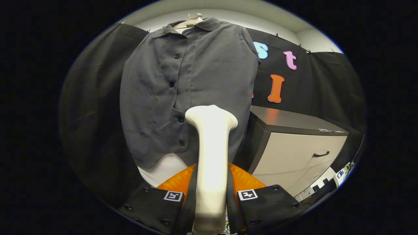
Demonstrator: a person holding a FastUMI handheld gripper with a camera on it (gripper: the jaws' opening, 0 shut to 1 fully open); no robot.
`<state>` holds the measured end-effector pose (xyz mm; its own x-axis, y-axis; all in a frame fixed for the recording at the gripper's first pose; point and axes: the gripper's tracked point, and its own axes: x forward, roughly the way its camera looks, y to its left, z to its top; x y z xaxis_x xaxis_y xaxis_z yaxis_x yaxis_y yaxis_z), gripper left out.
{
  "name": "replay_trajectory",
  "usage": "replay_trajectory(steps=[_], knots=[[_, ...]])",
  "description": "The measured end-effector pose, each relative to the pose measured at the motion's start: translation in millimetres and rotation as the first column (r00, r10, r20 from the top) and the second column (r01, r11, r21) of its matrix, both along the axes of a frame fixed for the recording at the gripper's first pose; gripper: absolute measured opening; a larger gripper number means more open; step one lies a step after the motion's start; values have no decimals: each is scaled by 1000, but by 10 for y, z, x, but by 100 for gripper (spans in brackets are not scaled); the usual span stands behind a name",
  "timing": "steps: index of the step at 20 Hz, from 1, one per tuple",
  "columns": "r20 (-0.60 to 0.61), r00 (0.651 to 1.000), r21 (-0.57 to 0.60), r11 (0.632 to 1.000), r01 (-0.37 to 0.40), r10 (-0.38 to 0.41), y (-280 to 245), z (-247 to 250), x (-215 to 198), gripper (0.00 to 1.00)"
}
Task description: Iron the clothes twice with a garment steamer, once on the left side and once on the right side.
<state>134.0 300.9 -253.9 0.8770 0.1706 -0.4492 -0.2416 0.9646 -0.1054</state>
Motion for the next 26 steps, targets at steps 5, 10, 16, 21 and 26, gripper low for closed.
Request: replay_trajectory(steps=[5, 10, 16, 21, 26], knots=[[64, 998, 25, 999, -30, 29, 96, 144, -64, 47], [132, 990, 58, 997, -55, 47, 182, 360, -64, 47], [246, 966, 67, 993, -99, 80, 348, 909, 49, 47], [336, 937, 93, 986, -138, 100, 502, 1405, 144, 47], [351, 930, 132, 978, -164, 109, 791, 1750, 365, 47]])
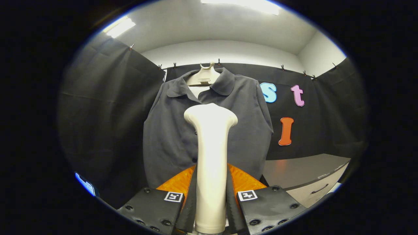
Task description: Iron the clothes twice with a garment steamer, once on the left side and once on the right side.
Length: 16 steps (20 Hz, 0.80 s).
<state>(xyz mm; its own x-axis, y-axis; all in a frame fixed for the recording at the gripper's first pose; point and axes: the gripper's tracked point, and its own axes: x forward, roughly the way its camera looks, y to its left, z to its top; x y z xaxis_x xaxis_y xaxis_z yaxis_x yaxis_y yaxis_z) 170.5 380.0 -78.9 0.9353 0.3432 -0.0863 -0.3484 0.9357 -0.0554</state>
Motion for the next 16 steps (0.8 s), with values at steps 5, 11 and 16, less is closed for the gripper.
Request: replay_trajectory(steps=[5, 11, 16], knots=[[25, 997, 63, 995, -74, 72, 358, 365, 285, 47], [64, 988, 54, 988, -147, 143, 783, 541, 380, 47], [90, 983, 35, 986, -164, 160, 1049, 625, 468, 46]])
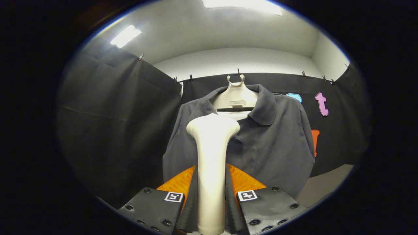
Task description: Iron the clothes twice with a garment steamer, once on the left side and once on the right side.
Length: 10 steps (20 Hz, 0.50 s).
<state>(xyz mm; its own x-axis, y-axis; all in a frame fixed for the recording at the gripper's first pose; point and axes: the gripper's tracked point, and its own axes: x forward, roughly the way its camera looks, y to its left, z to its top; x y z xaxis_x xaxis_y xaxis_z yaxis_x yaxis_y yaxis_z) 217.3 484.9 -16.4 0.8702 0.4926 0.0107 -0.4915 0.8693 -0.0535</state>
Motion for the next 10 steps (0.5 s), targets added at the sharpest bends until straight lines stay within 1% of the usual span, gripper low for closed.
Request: replay_trajectory(steps=[6, 10], knots=[[1, 1000, -15, 1000, -1, 1, 106, -41, 124, 46], [-5, 1000, -25, 1000, -12, 12, 61, -131, 60, 46]])
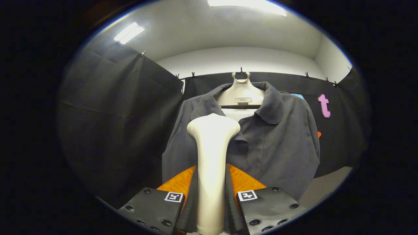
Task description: Iron the clothes twice with a garment steamer, once on the left side and once on the right side.
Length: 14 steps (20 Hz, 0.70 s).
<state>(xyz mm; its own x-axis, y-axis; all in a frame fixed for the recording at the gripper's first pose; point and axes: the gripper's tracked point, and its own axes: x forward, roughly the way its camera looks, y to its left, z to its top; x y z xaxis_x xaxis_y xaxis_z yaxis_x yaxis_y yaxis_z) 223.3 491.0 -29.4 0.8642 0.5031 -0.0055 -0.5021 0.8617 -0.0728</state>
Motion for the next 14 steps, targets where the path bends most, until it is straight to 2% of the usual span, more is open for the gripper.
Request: replay_trajectory(steps=[14], knots=[[-70, 997, -75, 997, -32, 27, -129, -582, -298, 47]])
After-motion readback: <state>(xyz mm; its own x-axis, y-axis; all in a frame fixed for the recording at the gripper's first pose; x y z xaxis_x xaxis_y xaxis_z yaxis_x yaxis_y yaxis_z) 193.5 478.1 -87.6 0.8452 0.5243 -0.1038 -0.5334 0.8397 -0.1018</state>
